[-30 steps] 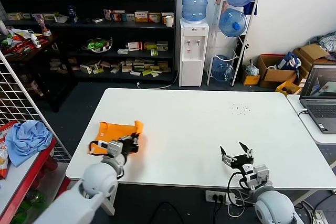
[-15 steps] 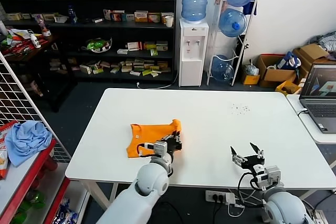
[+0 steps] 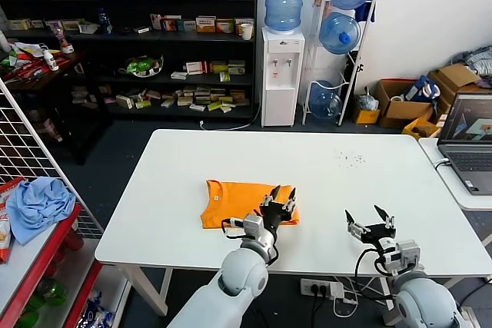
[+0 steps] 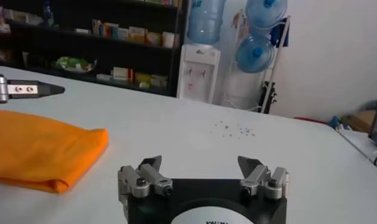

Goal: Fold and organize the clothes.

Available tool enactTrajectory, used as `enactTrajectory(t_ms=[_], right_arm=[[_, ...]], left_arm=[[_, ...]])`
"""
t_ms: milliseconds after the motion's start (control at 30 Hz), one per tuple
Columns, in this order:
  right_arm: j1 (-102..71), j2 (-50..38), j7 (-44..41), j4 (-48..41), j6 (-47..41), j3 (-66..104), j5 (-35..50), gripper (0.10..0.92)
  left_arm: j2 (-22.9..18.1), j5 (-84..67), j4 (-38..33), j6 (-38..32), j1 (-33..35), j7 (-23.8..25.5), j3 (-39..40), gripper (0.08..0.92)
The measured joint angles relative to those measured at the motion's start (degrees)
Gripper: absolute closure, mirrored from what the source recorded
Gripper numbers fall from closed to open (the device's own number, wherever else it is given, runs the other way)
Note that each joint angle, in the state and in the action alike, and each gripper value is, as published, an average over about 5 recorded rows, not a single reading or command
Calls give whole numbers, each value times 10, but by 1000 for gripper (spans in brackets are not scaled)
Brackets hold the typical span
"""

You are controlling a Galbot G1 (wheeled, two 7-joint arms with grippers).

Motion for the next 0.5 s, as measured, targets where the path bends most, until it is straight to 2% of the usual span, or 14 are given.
enactTrajectory(t_ms=[300, 500], right_arm=[[11, 31, -35, -5, 4, 23, -25, 203], [9, 65, -59, -4, 6, 43, -53, 203]], left_arm=[[110, 48, -46, -81, 65, 29, -56, 208], [170, 81, -76, -112, 117, 42, -117, 178]])
